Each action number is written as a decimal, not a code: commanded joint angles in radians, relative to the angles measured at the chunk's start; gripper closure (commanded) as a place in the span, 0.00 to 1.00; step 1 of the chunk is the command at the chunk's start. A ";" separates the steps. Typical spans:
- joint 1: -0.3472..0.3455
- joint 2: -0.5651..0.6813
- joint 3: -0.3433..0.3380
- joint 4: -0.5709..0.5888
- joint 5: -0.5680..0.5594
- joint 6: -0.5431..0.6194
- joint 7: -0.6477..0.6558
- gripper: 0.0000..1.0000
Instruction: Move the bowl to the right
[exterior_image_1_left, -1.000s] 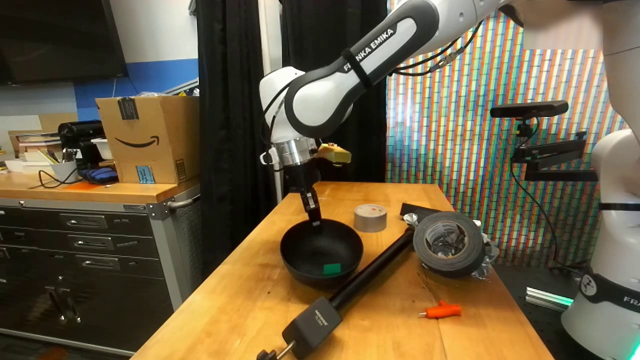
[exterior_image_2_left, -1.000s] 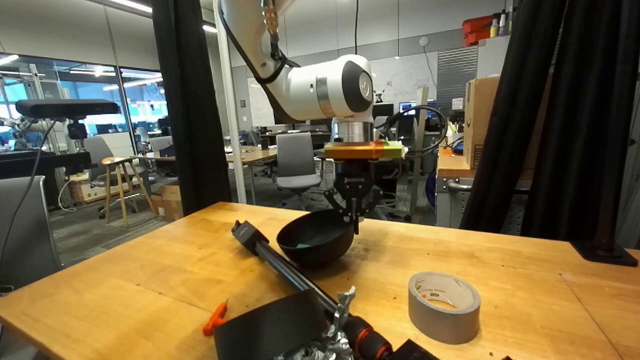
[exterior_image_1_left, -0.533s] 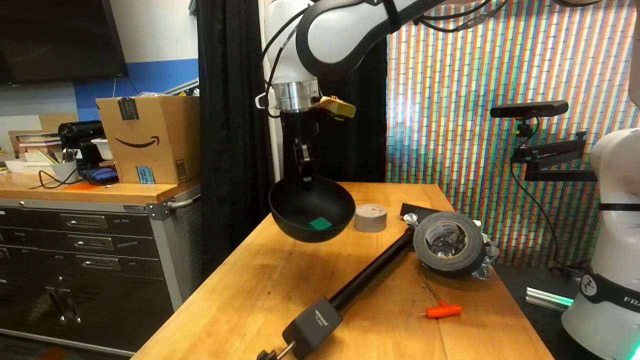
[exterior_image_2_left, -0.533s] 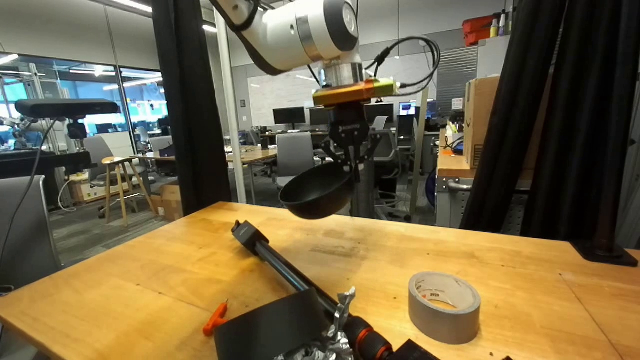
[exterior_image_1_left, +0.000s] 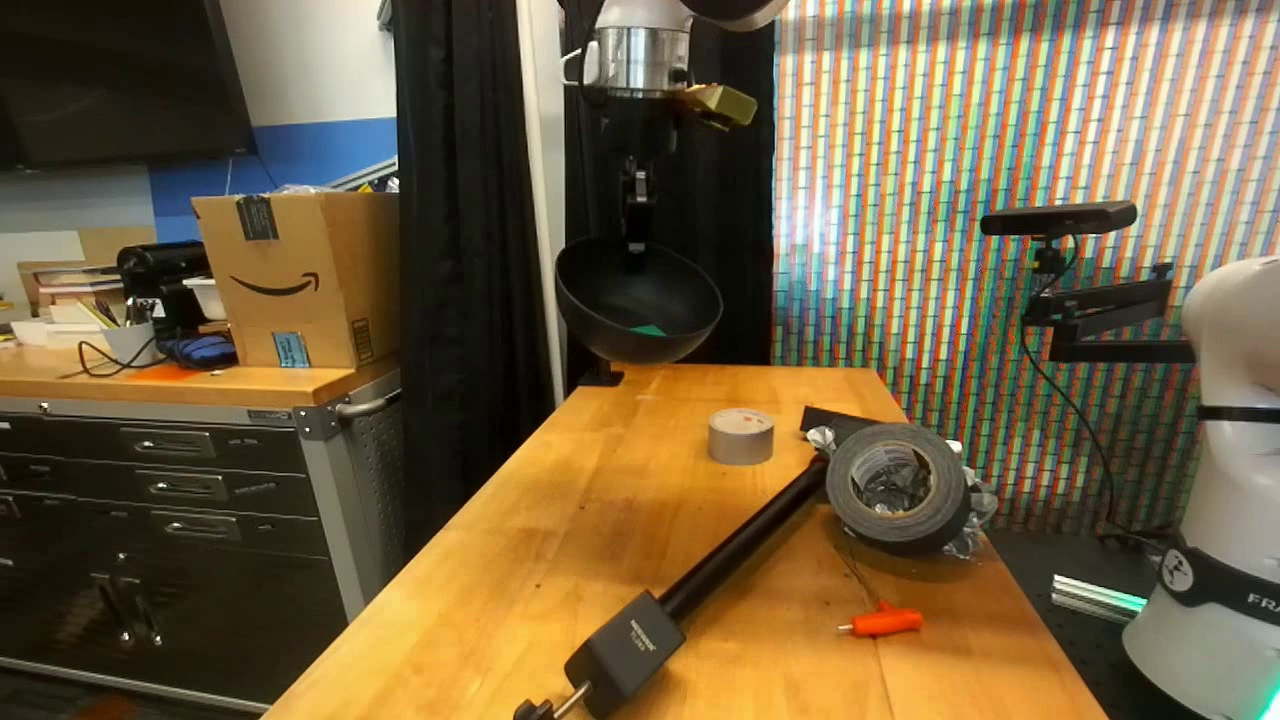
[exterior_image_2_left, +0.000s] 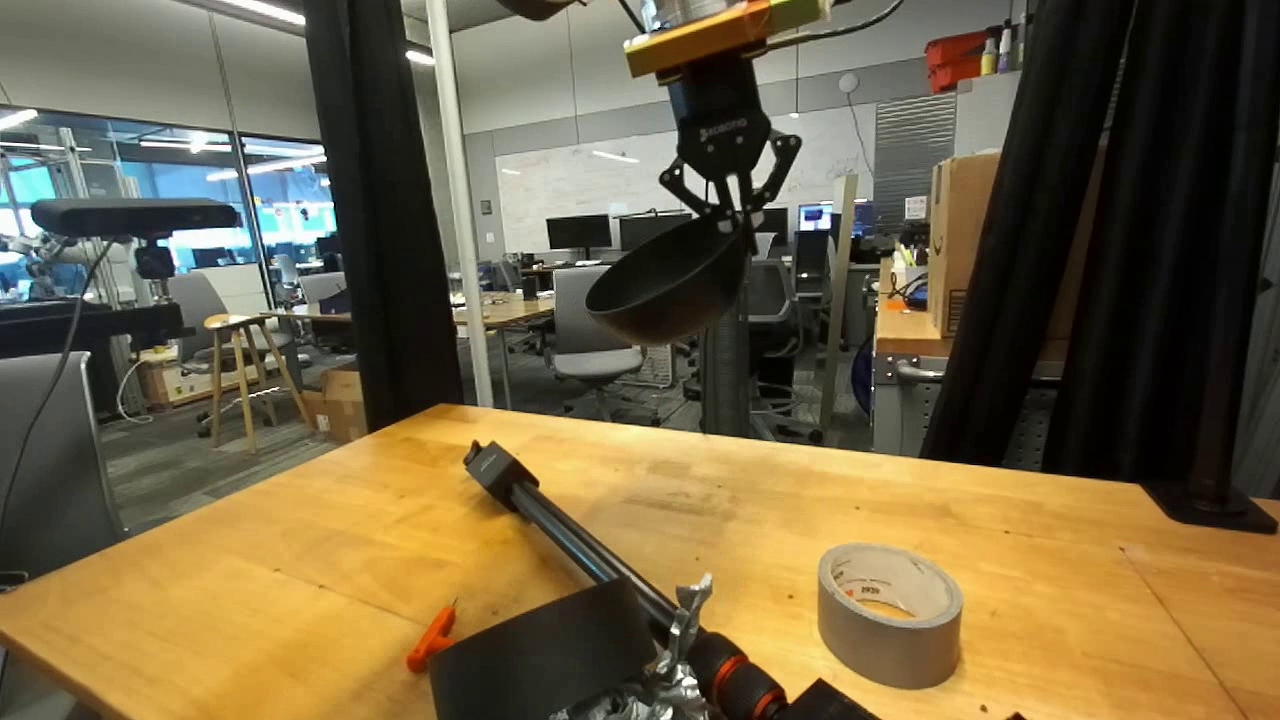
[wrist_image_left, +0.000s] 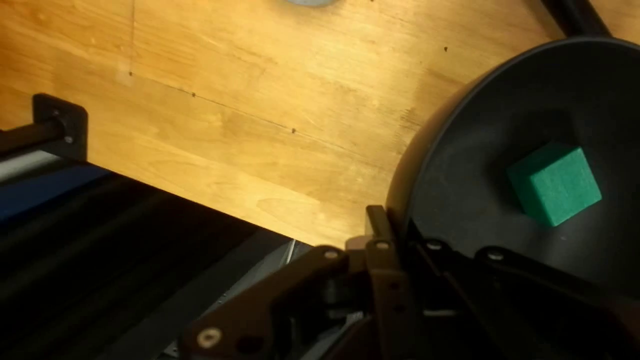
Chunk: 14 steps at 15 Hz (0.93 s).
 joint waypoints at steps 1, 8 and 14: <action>-0.053 -0.050 -0.064 -0.058 0.015 0.024 -0.005 0.95; -0.155 -0.044 -0.187 -0.112 0.063 0.072 -0.025 0.95; -0.200 0.001 -0.240 -0.115 0.133 0.123 -0.058 0.95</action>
